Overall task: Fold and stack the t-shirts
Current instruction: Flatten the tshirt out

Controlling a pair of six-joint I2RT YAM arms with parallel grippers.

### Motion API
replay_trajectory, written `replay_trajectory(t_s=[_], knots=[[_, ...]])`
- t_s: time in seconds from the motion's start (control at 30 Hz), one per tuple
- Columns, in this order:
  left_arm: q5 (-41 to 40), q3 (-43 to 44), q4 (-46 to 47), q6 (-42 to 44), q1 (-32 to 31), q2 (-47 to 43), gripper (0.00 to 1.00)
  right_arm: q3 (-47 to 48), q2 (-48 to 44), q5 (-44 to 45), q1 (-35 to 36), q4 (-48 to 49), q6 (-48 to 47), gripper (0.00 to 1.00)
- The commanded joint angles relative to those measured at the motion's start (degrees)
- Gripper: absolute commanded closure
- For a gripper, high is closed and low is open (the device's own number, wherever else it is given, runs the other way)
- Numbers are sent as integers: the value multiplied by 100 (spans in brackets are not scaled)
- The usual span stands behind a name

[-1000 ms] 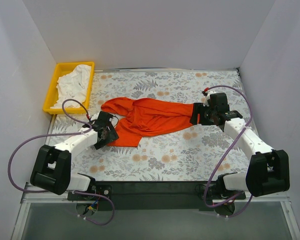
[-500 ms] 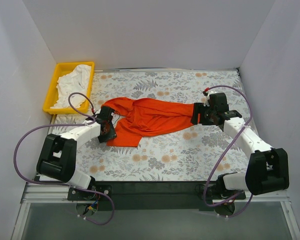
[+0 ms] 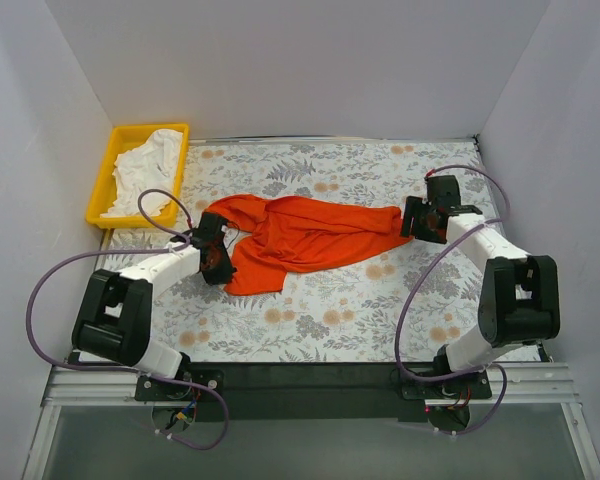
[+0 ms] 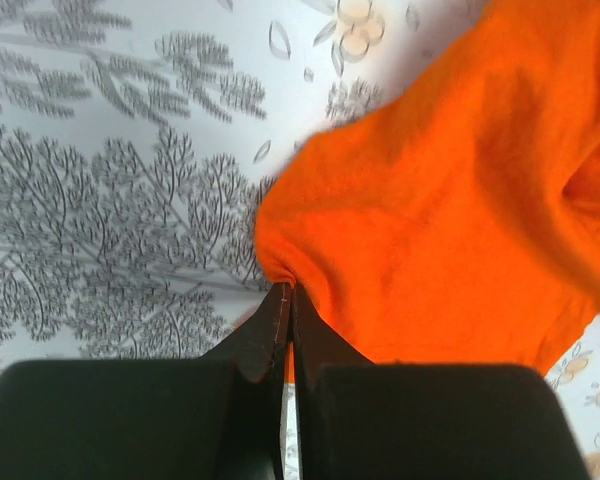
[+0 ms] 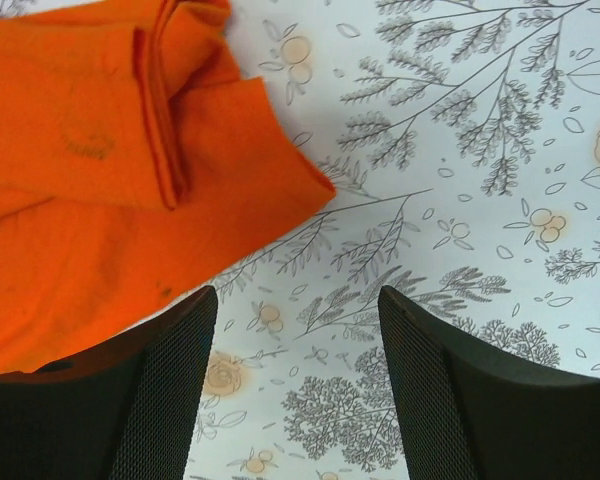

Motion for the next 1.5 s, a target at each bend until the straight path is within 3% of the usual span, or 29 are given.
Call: replay_trajectory(t_s=[0.0, 0.4, 0.57, 0.6, 0.63, 0.7, 0.77, 0.9, 1.03, 1.1, 1.2, 1.23, 1.33, 1.47], knots=[[286, -112, -438, -152, -41, -373, 100, 303, 245, -180, -282, 377, 285, 40], [136, 38, -1045, -372, -41, -1261, 100, 638, 1405, -901, -433, 826, 531, 48], [163, 82, -1089, -398, -41, -1340, 100, 585, 1581, -1059, -433, 966, 619, 55], [154, 91, -1124, -407, -41, -1366, 100, 602, 1573, -1129, -424, 966, 567, 58], [154, 108, -1142, -433, -41, -1410, 100, 611, 1547, -1156, -433, 966, 514, 70], [110, 178, -1212, -451, -41, -1463, 100, 637, 1372, -1095, -433, 853, 409, 83], [75, 231, -1264, -486, -41, -1525, 100, 769, 1204, -920, -433, 590, 233, 98], [14, 336, -1414, -530, -41, -1595, 100, 1006, 599, -193, -433, -341, 13, 99], [13, 398, -1511, -548, -41, -1665, 100, 1235, 124, 311, -433, -1859, -101, 99], [40, 407, -1563, -539, -41, -1726, 100, 1095, -236, 408, -406, -2048, -259, 99], [136, 381, -1590, -574, -41, -1797, 100, 700, -405, 715, -415, -2294, -356, 87], [163, 337, -1581, -592, -41, -1815, 100, 629, -396, 716, -415, -2321, -365, 68], [277, 293, -1546, -601, -41, -1867, 100, 357, -562, 76, -415, -2120, -365, 41], [339, 214, -1502, -592, -41, -1911, 100, 137, -739, 188, -520, -1794, -189, 33]])
